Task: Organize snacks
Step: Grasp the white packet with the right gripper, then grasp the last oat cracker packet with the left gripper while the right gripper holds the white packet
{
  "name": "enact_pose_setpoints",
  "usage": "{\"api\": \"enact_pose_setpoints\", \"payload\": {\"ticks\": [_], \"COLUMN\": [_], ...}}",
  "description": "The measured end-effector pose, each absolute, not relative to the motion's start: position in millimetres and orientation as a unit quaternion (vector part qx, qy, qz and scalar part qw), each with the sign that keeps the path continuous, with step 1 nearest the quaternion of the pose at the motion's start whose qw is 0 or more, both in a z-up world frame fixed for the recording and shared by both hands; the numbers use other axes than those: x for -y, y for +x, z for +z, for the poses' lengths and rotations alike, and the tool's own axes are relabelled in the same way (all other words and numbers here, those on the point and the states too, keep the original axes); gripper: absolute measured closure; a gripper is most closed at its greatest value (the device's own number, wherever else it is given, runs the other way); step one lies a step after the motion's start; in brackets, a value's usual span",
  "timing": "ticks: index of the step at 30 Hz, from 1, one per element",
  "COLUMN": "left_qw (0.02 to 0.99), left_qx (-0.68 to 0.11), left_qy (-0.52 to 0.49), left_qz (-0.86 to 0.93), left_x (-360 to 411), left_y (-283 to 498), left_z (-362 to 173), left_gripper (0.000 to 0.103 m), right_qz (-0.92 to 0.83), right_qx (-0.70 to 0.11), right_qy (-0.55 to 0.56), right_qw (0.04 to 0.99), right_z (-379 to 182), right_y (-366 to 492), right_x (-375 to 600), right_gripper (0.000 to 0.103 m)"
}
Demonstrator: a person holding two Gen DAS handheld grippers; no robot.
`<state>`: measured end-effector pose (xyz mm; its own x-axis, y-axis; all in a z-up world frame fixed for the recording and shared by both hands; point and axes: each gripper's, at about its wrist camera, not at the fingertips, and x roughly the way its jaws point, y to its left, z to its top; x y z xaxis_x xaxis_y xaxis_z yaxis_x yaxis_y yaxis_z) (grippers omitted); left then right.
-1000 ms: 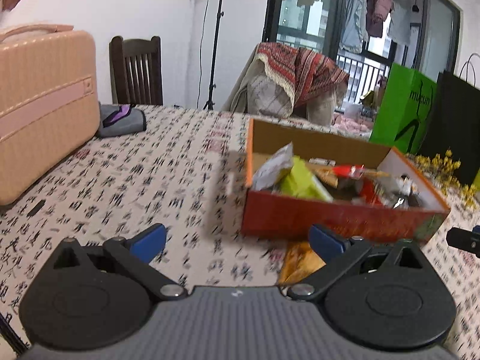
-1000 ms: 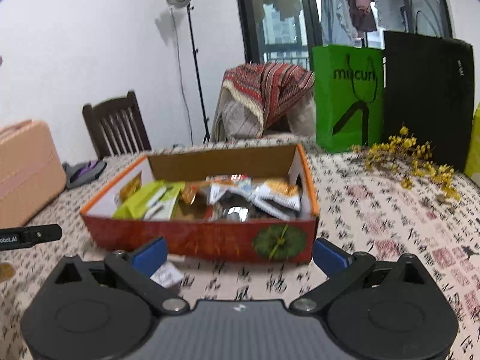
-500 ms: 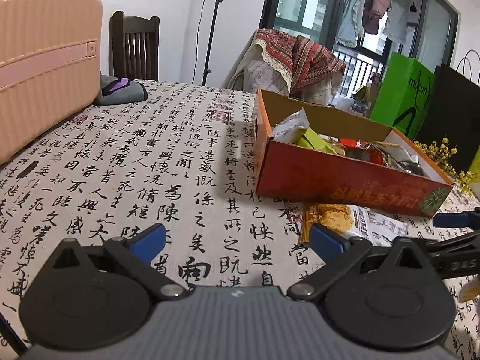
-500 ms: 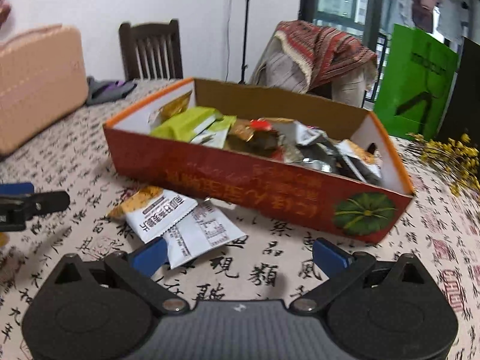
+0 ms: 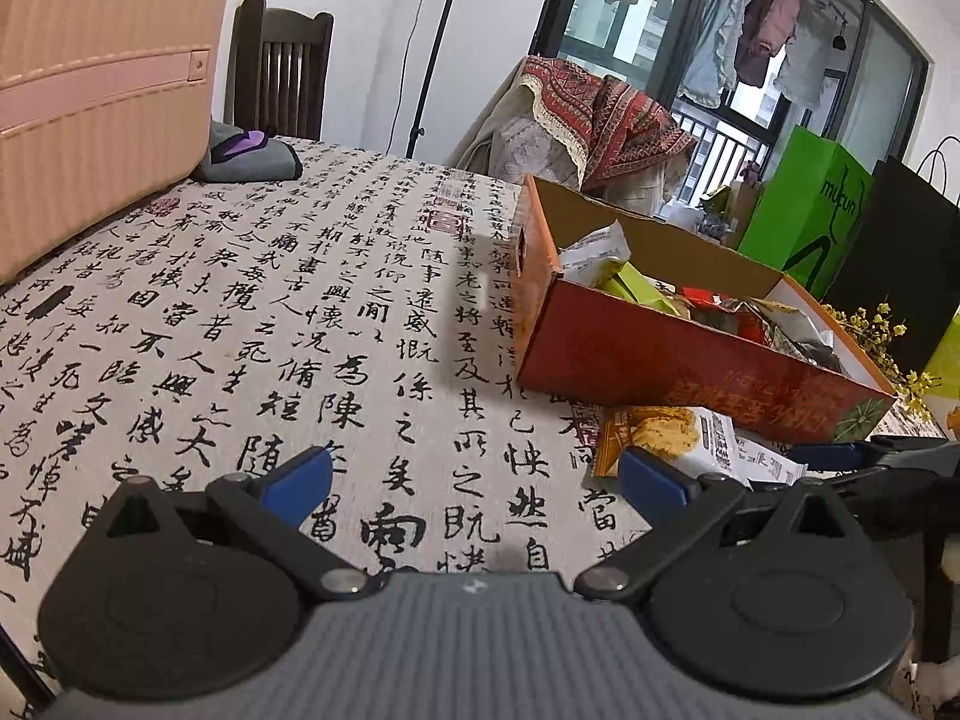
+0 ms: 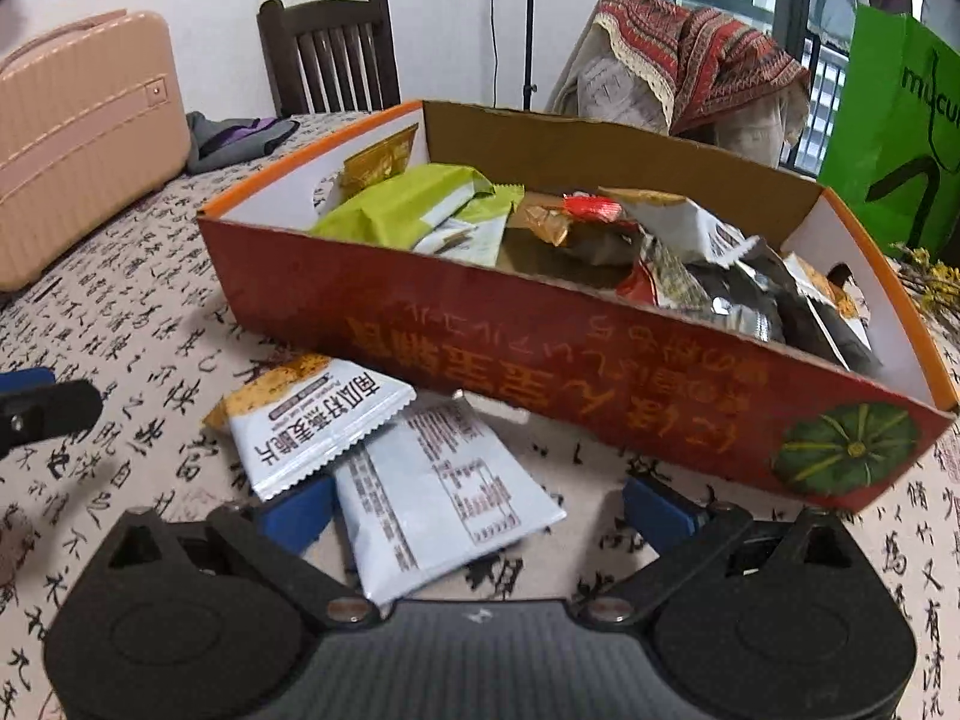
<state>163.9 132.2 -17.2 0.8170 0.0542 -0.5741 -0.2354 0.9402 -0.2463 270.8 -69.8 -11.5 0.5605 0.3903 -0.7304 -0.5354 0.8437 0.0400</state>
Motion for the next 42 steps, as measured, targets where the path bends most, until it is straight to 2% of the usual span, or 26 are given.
{"api": "enact_pose_setpoints", "payload": {"ticks": [6, 8, 10, 14, 26, 42], "left_qw": [0.94, 0.94, 0.939, 0.938, 0.936, 0.932], "left_qx": [-0.287, -0.286, -0.286, -0.286, -0.29, -0.346], "left_qy": [-0.166, -0.168, -0.171, -0.177, -0.18, -0.085], "left_qz": [0.08, 0.081, 0.082, 0.082, 0.084, 0.067], "left_x": [-135.6, -136.5, -137.4, -140.2, -140.8, -78.2], "left_y": [161.5, 161.1, 160.9, 160.7, 161.2, 206.2], "left_z": [-16.7, -16.4, -16.6, -16.9, -18.4, 14.3], "left_gripper": [0.0, 0.0, 0.0, 0.0, 0.0, 0.0], "right_qz": [0.267, 0.273, 0.28, 0.284, 0.247, 0.186], "right_qx": [-0.375, -0.369, -0.363, -0.357, -0.315, -0.299], "right_qy": [-0.088, -0.087, -0.087, -0.094, -0.072, 0.02], "right_qw": [0.883, 0.884, 0.885, 0.885, 0.914, 0.936], "right_z": [-13.1, -12.1, -8.6, -5.3, 11.4, -0.4], "right_y": [267.6, 265.6, 261.6, 253.5, 219.5, 227.6], "right_x": [69.8, 70.6, 70.9, 72.7, 118.7, 186.9], "right_gripper": [0.0, 0.006, 0.028, 0.04, 0.044, 0.044]}}
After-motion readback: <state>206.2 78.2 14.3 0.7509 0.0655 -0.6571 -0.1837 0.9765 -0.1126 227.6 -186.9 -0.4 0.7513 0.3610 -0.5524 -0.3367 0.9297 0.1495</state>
